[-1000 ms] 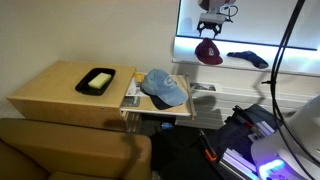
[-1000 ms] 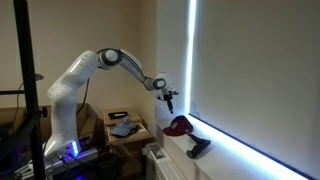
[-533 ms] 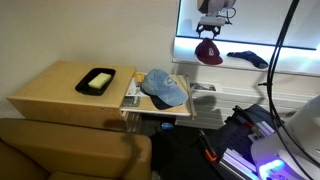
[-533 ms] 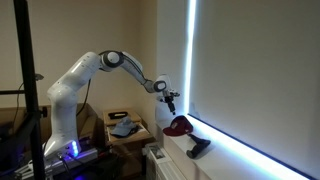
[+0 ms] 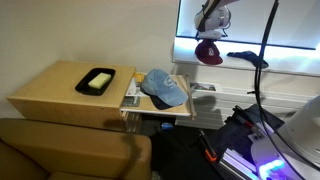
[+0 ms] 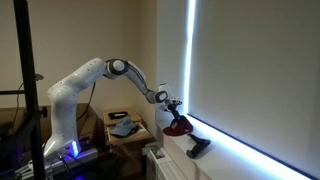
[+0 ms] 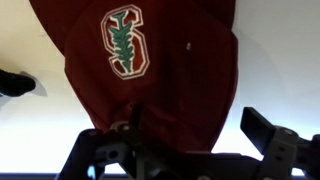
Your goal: Take the cap on the windowsill and put it on the drawer
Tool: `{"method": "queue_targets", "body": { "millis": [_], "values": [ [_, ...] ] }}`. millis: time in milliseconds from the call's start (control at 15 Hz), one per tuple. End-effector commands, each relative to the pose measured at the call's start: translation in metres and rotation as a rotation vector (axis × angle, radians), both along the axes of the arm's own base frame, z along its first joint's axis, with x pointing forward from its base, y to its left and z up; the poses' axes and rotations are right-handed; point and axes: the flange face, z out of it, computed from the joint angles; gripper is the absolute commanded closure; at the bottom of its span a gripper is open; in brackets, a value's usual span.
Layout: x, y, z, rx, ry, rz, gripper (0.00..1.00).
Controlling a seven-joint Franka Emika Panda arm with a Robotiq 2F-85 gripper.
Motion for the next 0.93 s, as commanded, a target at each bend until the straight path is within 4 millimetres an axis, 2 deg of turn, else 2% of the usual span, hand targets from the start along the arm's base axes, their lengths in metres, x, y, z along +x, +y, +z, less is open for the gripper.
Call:
{"method": "queue_targets", "body": {
  "millis": [0,200,667,867],
  "values": [
    [0.0,-0.001,-0.001,0.004,0.005,-0.007,0.26],
    [-0.002,-0.003,-0.001,0.012,0.03,-0.031,0.47],
    [-0.007,-0.023,0.013,-0.014,0.03,-0.17,0.96],
    [-0.009,-0.032,0.024,-0.001,0.035,-0.234,1.0]
  ]
}}
